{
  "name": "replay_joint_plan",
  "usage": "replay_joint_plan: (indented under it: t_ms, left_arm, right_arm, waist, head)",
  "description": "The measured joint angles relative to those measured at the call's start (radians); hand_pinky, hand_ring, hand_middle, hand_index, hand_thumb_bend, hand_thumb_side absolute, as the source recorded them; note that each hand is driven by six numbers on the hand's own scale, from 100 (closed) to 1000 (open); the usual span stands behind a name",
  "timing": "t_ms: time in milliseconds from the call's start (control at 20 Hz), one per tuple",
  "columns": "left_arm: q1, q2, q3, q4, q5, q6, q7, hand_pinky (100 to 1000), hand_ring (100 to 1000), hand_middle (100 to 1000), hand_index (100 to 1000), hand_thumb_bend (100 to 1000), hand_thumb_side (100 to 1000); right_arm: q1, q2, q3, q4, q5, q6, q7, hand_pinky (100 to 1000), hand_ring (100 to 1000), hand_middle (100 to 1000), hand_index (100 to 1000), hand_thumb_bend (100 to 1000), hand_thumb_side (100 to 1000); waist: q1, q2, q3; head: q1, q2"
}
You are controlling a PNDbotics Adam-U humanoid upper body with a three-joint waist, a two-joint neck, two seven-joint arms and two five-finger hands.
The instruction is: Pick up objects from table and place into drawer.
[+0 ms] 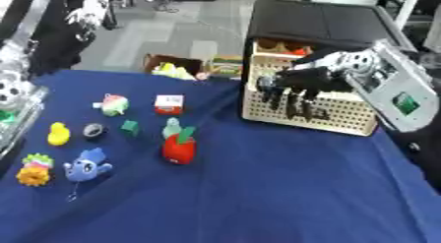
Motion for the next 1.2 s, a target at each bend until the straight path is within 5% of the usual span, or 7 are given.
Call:
replay_joint_plan:
  t_ms: [600,1200]
  left_arm:
    - [0.002,0.0,0.0,0.0,0.004,0.001,-0.006,443,676,681,885,100,760]
    - [0.006,-0.008,0.0,0.0,0.0,0.001,-0.011,445,677,681,885,100,761]
  right_arm:
    - [-0.039,0.069,-0.008,0.018,-0.002,0.03,-0.028,412,616,729,858,100,1000]
    - [-0.042,0.127,-0.075,0.128,0.123,0.028,-0.026,463,655,754,864,100,1000]
  waist:
    - [-0.004,0.001,0.021]
    - [-0.001,0.008,0.038]
  head:
    - [-0.016,0.001]
    - [-0.027,0.001]
